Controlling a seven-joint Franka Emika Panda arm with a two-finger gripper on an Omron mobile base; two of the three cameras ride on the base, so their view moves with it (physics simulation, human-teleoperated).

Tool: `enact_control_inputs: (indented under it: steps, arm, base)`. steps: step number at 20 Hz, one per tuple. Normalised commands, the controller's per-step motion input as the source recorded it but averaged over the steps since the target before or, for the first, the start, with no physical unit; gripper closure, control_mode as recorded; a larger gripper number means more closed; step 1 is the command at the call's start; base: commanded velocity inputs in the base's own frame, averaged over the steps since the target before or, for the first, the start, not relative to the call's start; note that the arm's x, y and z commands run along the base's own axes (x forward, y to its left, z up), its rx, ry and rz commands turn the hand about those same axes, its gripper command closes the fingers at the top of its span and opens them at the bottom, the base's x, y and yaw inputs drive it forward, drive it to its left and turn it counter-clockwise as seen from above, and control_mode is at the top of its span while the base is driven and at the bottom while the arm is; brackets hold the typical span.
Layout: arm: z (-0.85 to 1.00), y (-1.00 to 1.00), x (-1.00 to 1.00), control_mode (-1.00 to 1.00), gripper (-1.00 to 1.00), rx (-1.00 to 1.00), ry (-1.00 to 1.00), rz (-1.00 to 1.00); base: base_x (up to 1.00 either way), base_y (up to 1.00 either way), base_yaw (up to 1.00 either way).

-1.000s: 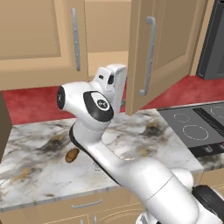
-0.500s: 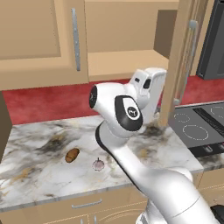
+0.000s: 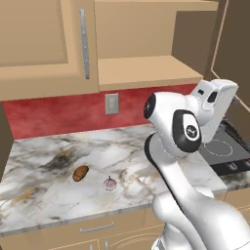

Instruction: Pick the pan from the cabinet and place it on the stove. Then turn on the stove burner for the pan.

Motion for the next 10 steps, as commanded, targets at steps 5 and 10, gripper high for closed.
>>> enact_control_inputs:
  steps: [5,10]
  arm:
    - [0.0,-1.0,-0.25,-1.0,-1.0,0.06,0.0,-0.11]
    - [0.0,-0.91,-0.11,-1.0,-1.0,0.1,0.0,-0.08]
  base:
    - [0.0,0.0,0.0]
    - [0.0,0.0,0.0]
